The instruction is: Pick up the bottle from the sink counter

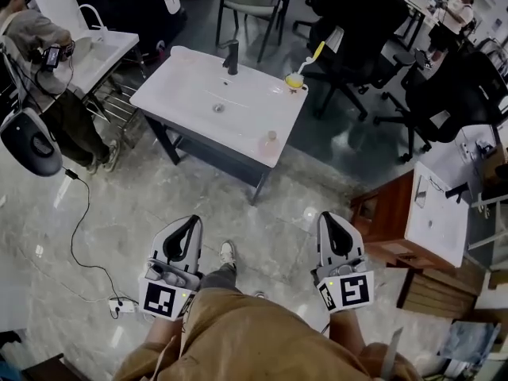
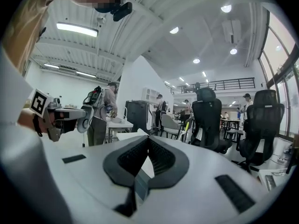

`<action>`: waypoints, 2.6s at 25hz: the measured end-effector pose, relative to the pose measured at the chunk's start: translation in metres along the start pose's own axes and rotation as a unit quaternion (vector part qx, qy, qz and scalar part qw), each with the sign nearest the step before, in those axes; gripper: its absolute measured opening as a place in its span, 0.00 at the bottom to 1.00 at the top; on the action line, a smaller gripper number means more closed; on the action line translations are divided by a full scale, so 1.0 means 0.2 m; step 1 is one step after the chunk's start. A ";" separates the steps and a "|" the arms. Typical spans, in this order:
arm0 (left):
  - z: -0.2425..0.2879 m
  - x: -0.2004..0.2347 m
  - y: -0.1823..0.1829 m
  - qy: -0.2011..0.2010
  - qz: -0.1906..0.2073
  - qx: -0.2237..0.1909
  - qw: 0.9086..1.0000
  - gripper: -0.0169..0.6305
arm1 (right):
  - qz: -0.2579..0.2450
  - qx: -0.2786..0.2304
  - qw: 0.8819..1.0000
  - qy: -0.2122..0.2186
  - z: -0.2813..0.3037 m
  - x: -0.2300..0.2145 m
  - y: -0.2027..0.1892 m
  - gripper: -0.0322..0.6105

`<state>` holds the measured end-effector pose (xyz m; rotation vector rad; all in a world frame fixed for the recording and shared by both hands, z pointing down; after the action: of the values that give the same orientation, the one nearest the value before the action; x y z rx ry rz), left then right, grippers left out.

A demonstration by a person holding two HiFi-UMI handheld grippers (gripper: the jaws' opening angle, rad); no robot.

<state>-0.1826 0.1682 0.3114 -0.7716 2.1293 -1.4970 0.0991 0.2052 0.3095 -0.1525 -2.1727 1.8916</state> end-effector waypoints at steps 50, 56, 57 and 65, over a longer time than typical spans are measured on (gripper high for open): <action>0.81 0.35 -0.22 -0.009 0.005 0.010 1.000 0.03 | 0.001 -0.002 0.999 0.035 0.87 -0.39 -0.14 0.12; 0.84 0.34 -0.26 -0.004 0.002 0.016 1.000 0.03 | 0.002 0.013 0.998 0.065 0.96 -0.38 -0.21 0.19; 0.84 0.34 -0.26 -0.003 0.002 0.015 1.000 0.03 | 0.004 0.015 0.998 0.068 0.98 -0.37 -0.23 0.19; 0.84 0.37 -0.32 0.003 0.002 0.035 0.999 0.03 | 0.018 0.030 0.996 0.077 1.08 -0.38 -0.37 0.32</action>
<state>-0.1200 -0.0161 0.3141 -0.7396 2.0701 -1.5637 0.1220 -0.0306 0.3461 -0.3156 -2.0240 1.8942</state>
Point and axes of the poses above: the fingertips, and each gripper's own axes: z forward along the fingers, x to its left, y out of its top, the point moved 5 cm from there along -z, backward along the fingers, and after that the axes turned 14 degrees about -x, right-handed, at the moved point
